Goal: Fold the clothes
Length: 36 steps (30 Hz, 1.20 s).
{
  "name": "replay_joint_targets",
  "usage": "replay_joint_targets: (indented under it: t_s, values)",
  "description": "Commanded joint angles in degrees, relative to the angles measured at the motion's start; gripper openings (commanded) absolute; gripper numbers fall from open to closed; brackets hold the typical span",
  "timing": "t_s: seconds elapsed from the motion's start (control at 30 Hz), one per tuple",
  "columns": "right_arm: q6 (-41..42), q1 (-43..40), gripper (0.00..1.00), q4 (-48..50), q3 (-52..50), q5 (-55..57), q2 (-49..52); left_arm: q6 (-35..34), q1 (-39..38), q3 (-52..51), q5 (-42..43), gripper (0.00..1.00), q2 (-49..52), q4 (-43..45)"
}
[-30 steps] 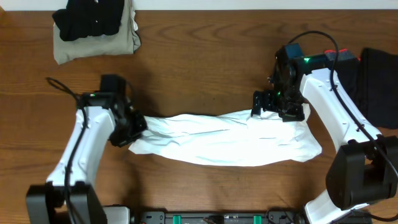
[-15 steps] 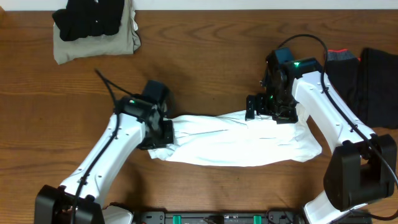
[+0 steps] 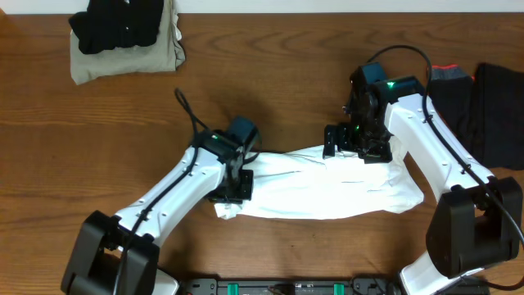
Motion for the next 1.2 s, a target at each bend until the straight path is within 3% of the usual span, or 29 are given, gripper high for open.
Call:
replay_joint_targets:
  t_s: [0.0,0.03,0.37,0.53,0.8,0.9,0.93,1.0,1.1,1.17]
  values:
    - [0.9,0.7,0.99,0.2,-0.4,0.1,-0.2,-0.5,-1.3,1.0,-0.3,0.28,0.4,0.3]
    - [0.9,0.7,0.99,0.3,-0.4,0.1,-0.2,-0.5,-1.6,1.0,-0.3,0.34,0.4,0.5]
    - [0.9,0.7,0.99,0.6,-0.4,0.1,-0.2,-0.3,-4.3,1.0,6.7,0.37,0.4,6.2]
    - [0.9,0.7,0.99,0.6,-0.4,0.1,-0.2,0.2,-6.2,1.1,11.5,0.43,0.3,11.4]
    - [0.9,0.7,0.99,0.6,-0.4,0.2,-0.2,0.6,-6.2,3.8,11.1,0.42,-4.8,11.4]
    - [0.8,0.7,0.99,0.5,-0.4,0.2,-0.2,-0.1,-5.8,4.9,6.3,0.45,-9.8,8.4]
    - [0.9,0.7,0.99,0.4,-0.4,0.1,-0.2,-1.0,-5.5,4.9,3.7,0.47,-11.4,6.8]
    - [0.9,0.7,0.99,0.3,-0.4,0.1,-0.2,-3.4,-3.8,4.9,-2.3,0.61,-15.1,2.6]
    - [0.9,1.5,0.99,0.6,-0.4,-0.2,-0.2,-4.5,0.7,4.9,-6.8,0.96,-19.4,-2.7]
    - [0.8,2.5,0.99,1.1,-0.4,-2.0,-0.2,-4.5,4.6,4.9,-7.0,0.98,-21.4,-4.9]
